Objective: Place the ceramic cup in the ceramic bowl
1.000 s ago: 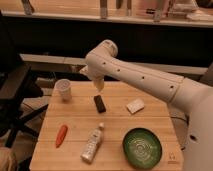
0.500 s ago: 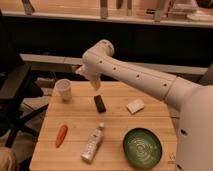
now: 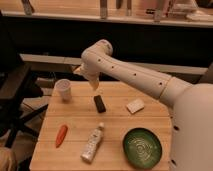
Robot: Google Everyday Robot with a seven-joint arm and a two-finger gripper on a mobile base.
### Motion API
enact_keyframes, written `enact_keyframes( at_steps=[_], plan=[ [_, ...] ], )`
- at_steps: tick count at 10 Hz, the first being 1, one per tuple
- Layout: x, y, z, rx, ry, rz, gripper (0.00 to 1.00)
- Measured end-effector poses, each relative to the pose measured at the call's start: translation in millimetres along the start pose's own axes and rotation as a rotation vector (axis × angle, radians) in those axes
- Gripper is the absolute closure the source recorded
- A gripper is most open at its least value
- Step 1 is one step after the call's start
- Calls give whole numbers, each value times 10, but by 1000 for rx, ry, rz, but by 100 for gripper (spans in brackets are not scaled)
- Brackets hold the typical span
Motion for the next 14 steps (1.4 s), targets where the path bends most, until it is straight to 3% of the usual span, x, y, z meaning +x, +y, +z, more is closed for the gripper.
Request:
enact_keyframes(
  at_steps=[6,14],
  plan=[
    [-72,-91,179,-5,-30,-49,20],
    [-230,-236,571,-27,-97,-122,20]
  ],
)
